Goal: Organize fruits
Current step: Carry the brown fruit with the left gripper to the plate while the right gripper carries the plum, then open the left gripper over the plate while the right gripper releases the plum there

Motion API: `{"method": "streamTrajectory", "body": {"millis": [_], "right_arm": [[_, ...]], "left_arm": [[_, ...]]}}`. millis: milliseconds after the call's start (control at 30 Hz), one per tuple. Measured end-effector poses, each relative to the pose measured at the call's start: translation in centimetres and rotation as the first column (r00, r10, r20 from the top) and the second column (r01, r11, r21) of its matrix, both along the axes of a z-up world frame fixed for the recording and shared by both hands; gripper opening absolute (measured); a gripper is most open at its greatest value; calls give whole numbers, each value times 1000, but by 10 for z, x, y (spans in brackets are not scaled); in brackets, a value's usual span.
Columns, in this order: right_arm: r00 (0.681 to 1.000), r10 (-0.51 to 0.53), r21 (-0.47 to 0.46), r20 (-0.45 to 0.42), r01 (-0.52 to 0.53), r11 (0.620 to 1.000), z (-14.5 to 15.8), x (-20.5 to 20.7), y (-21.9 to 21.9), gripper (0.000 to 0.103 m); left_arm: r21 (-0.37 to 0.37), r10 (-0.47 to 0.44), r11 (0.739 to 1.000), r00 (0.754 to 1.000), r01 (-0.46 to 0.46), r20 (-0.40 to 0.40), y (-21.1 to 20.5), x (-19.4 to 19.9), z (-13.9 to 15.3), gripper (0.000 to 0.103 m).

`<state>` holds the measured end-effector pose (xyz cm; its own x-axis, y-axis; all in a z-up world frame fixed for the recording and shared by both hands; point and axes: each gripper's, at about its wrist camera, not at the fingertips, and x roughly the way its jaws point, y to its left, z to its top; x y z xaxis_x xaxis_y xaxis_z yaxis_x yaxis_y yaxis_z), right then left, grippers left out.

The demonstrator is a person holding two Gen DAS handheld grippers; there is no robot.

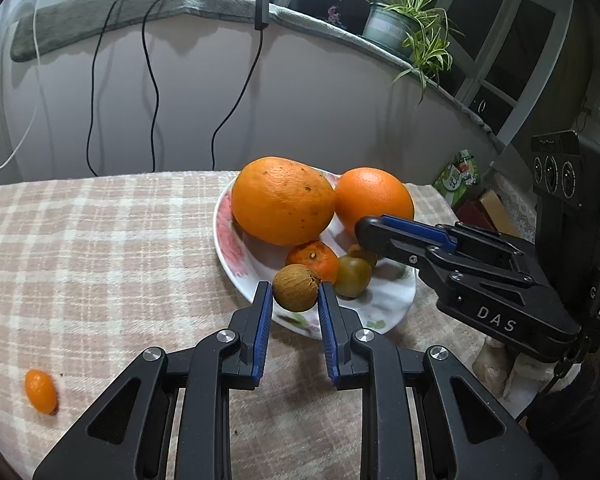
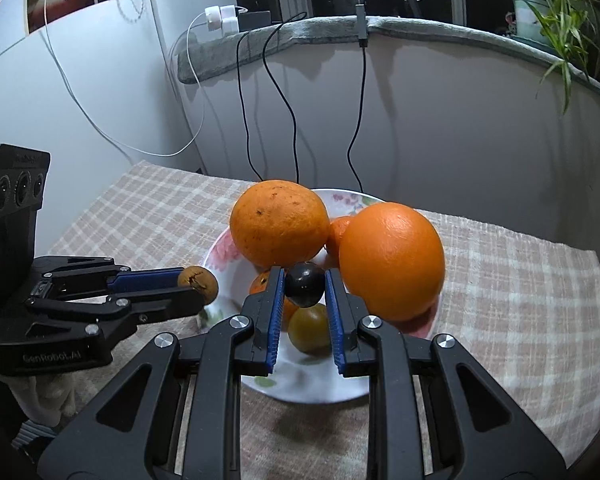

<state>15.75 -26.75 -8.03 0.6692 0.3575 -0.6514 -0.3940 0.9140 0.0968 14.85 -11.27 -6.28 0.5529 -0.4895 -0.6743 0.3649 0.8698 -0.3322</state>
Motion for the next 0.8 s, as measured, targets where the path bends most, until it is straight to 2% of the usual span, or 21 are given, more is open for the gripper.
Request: {"method": "streamTrajectory", "body": {"millis": [533, 600, 667, 800], "right_arm": [[1000, 2, -19, 11, -2, 1000, 0, 6, 4, 23], [1000, 2, -19, 14, -2, 1000, 1, 6, 5, 30], [1000, 8, -10, 18, -8, 1000, 3, 6, 5, 41], [999, 12, -15, 37, -12, 1000, 7, 2, 7, 51]], "left_arm": [[21, -3, 1000, 1000, 3, 14, -8, 7, 3, 23], [23, -3, 1000, 1000, 3, 19, -8, 7, 4, 33], [24, -4, 1000, 1000, 4, 23, -8, 6, 4, 35], [23, -2, 1000, 1000, 2, 21, -7, 5, 5, 35]]}}
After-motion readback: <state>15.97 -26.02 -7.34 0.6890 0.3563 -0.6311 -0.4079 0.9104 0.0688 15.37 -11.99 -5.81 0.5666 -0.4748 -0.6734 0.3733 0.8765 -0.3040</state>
